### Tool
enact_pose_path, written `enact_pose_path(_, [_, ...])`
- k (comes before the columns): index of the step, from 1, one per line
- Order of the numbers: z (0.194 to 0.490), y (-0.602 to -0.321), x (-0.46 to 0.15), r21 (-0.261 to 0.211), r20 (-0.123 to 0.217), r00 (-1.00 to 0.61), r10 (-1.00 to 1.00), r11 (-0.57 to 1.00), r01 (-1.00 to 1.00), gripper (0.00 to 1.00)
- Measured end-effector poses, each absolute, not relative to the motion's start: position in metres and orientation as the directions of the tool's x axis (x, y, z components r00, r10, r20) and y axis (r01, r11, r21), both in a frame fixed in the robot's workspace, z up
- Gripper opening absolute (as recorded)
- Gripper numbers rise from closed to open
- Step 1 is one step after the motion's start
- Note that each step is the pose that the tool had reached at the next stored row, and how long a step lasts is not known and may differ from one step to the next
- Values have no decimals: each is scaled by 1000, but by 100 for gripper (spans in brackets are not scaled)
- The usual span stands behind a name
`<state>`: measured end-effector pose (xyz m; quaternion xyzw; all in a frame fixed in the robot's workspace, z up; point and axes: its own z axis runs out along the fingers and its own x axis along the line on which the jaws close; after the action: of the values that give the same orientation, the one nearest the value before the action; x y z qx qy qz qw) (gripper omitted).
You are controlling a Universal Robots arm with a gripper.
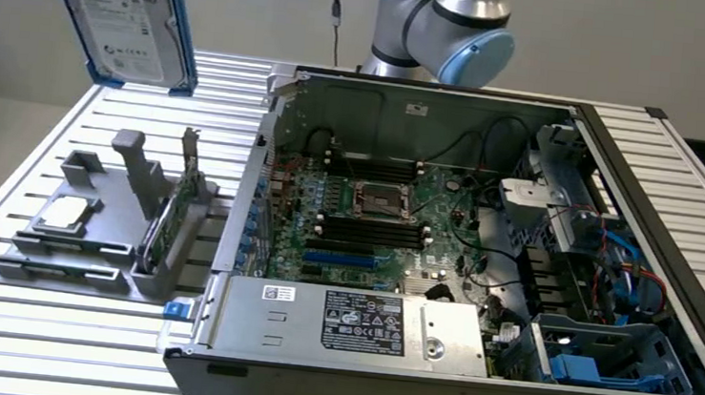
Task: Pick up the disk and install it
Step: 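Pick up the disk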
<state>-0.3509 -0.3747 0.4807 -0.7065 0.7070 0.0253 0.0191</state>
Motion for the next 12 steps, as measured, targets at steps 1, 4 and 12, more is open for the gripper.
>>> enact_pose_path(1, [483,-376,-346,9,-63,-1,-998,0,-1000,33])
enact_pose_path(4, [487,-381,-333,9,-63,-1,-998,0,-1000,33])
enact_pose_path(12, [489,-398,-297,10,-63,-1,-998,0,-1000,33])
